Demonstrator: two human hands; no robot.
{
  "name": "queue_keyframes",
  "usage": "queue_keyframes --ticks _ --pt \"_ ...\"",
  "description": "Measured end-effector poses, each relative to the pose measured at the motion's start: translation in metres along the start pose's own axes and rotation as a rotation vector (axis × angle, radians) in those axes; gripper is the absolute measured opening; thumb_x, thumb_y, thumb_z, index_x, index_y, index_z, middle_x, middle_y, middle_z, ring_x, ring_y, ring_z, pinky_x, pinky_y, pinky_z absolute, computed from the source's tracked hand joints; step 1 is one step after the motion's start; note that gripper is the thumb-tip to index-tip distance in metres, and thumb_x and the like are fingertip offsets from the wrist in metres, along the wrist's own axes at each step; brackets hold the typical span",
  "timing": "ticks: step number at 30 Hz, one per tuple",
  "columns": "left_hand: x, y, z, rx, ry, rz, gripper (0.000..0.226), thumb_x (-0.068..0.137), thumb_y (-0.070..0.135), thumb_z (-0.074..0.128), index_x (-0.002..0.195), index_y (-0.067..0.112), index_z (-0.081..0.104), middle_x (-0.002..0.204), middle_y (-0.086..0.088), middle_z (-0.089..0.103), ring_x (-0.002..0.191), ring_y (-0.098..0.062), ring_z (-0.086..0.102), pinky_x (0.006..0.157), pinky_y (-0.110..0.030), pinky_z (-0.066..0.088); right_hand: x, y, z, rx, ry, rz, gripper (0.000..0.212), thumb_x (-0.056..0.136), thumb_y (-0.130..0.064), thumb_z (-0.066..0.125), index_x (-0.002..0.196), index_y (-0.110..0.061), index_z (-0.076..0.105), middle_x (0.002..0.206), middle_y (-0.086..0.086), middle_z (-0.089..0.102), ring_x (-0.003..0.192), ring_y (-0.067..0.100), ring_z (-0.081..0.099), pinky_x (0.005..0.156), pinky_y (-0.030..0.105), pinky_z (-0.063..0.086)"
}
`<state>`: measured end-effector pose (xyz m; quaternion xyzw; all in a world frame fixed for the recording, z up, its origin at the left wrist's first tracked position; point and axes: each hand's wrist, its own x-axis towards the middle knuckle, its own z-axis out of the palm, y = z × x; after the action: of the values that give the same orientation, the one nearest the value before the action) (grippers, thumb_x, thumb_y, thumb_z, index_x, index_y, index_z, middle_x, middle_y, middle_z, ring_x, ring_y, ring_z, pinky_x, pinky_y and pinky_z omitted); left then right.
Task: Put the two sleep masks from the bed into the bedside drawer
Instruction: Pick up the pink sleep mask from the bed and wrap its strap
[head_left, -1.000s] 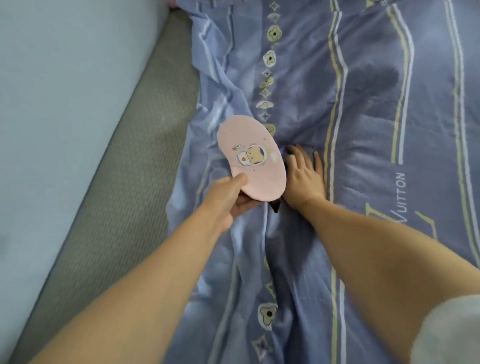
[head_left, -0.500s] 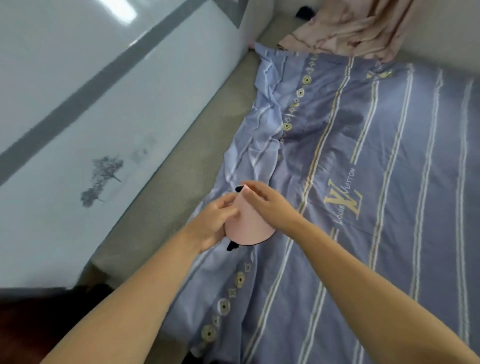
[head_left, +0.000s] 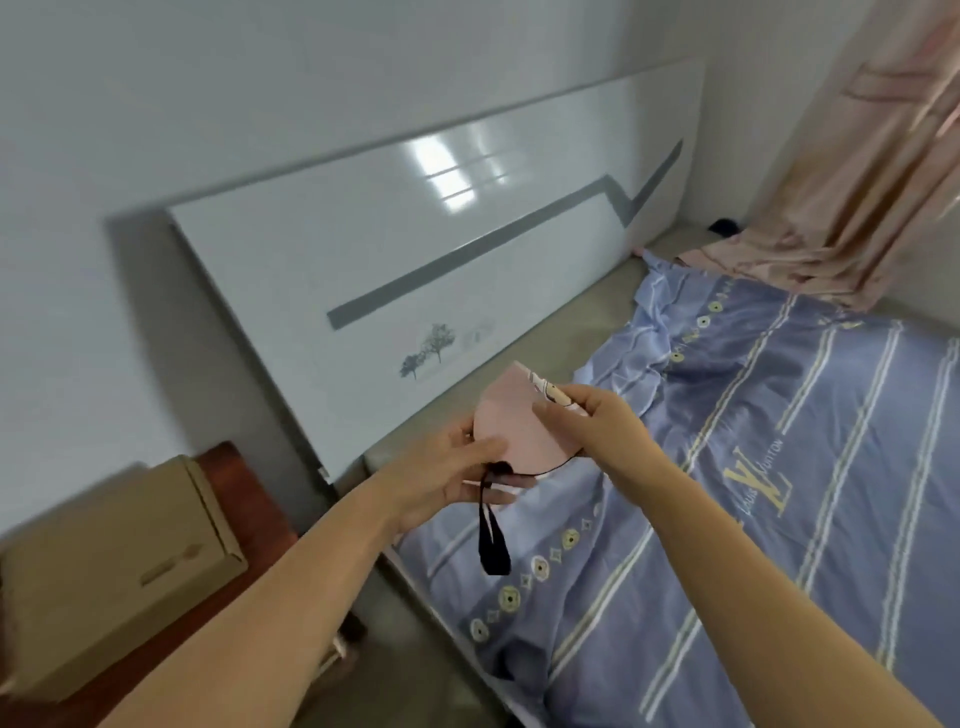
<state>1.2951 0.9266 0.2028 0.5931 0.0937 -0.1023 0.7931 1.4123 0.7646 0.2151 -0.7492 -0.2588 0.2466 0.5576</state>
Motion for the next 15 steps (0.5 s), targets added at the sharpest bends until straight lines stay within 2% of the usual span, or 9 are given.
queue_keyframes --ticks 2,4,6,8,10,11,12,13,15 --pt "-0.043 -0.007 0.0 0.258 -0.038 -0.037 0.017 0.09 0.026 0.056 0.105 0.021 0.061 0.079 -0.006 0.076 0.063 -0.02 0.07 0.055 -0.024 0.054 -0.02 -0.017 0.024 0.023 0.048 -0.023 0.027 0.088 -0.026 0.06 0.086 0.001 0.061 0.071 0.007 0.051 0.065 0.017 0.051 0.061 0.029 0.046" --pt "-0.087 -0.019 -0.003 0.472 -0.035 -0.042 0.017 0.092 0.027 0.05 0.091 0.017 0.064 0.056 0.001 0.068 0.042 -0.013 0.058 0.044 -0.019 0.042 -0.041 -0.031 0.046 0.102 0.082 -0.051 0.017 0.089 -0.023 0.06 0.081 -0.009 0.067 0.066 -0.001 0.058 0.06 0.011 0.058 0.058 0.023 0.05" --pt "-0.134 -0.031 -0.01 0.506 -0.013 -0.037 0.023 0.093 0.03 0.047 0.086 0.017 0.065 0.048 0.004 0.062 0.034 -0.008 0.05 0.039 -0.017 0.037 -0.066 -0.041 0.07 0.171 0.09 -0.057 0.01 0.089 -0.021 0.06 0.084 -0.02 0.069 0.069 -0.005 0.063 0.061 0.006 0.063 0.056 0.02 0.052" --pt "-0.181 -0.037 -0.019 0.414 -0.032 -0.066 0.035 0.093 0.045 0.044 0.096 0.019 0.067 0.06 -0.001 0.07 0.042 -0.011 0.059 0.044 -0.02 0.044 -0.09 -0.047 0.093 0.157 0.066 -0.058 0.011 0.089 -0.02 0.06 0.089 -0.014 0.069 0.075 0.002 0.062 0.067 0.012 0.062 0.058 0.023 0.053" --pt "-0.216 -0.043 -0.027 0.221 -0.036 -0.157 0.044 0.089 0.058 0.039 0.113 0.027 0.059 0.093 -0.008 0.076 0.072 -0.021 0.072 0.06 -0.026 0.056 -0.113 -0.053 0.116 0.099 0.032 -0.103 0.019 0.089 -0.021 0.06 0.09 -0.003 0.065 0.075 0.007 0.055 0.067 0.018 0.055 0.059 0.026 0.051" --pt "-0.229 -0.045 -0.028 0.089 -0.006 -0.179 0.045 0.089 0.057 0.039 0.119 0.027 0.054 0.106 -0.01 0.073 0.088 -0.026 0.072 0.068 -0.03 0.059 -0.124 -0.056 0.126 0.088 0.015 -0.129 0.018 0.089 -0.021 0.06 0.089 -0.004 0.065 0.072 0.005 0.056 0.066 0.016 0.054 0.058 0.026 0.05" --pt "-0.237 -0.047 -0.028 -0.05 0.048 -0.163 0.042 0.092 0.048 0.041 0.124 0.021 0.05 0.112 -0.01 0.071 0.097 -0.028 0.07 0.072 -0.033 0.059 -0.133 -0.061 0.135 0.096 -0.006 -0.145 0.014 0.088 -0.022 0.061 0.087 -0.01 0.067 0.069 0.0 0.059 0.064 0.013 0.057 0.056 0.023 0.05" --pt "-0.242 -0.048 -0.026 -0.17 0.118 -0.109 0.037 0.096 0.03 0.042 0.128 0.013 0.048 0.109 -0.01 0.071 0.096 -0.027 0.07 0.072 -0.033 0.059 -0.141 -0.065 0.143 0.114 -0.042 -0.147 0.011 0.088 -0.023 0.062 0.085 -0.017 0.07 0.067 -0.007 0.063 0.063 0.009 0.06 0.056 0.02 0.051" --pt "-0.246 -0.048 -0.02 -0.293 0.287 0.031 0.04 0.093 -0.004 0.038 0.131 0.006 0.045 0.101 -0.009 0.073 0.087 -0.022 0.073 0.067 -0.029 0.059 -0.153 -0.075 0.155 0.172 -0.137 -0.106 0.011 0.087 -0.021 0.063 0.086 -0.025 0.073 0.068 -0.012 0.069 0.064 0.005 0.065 0.055 0.019 0.052"
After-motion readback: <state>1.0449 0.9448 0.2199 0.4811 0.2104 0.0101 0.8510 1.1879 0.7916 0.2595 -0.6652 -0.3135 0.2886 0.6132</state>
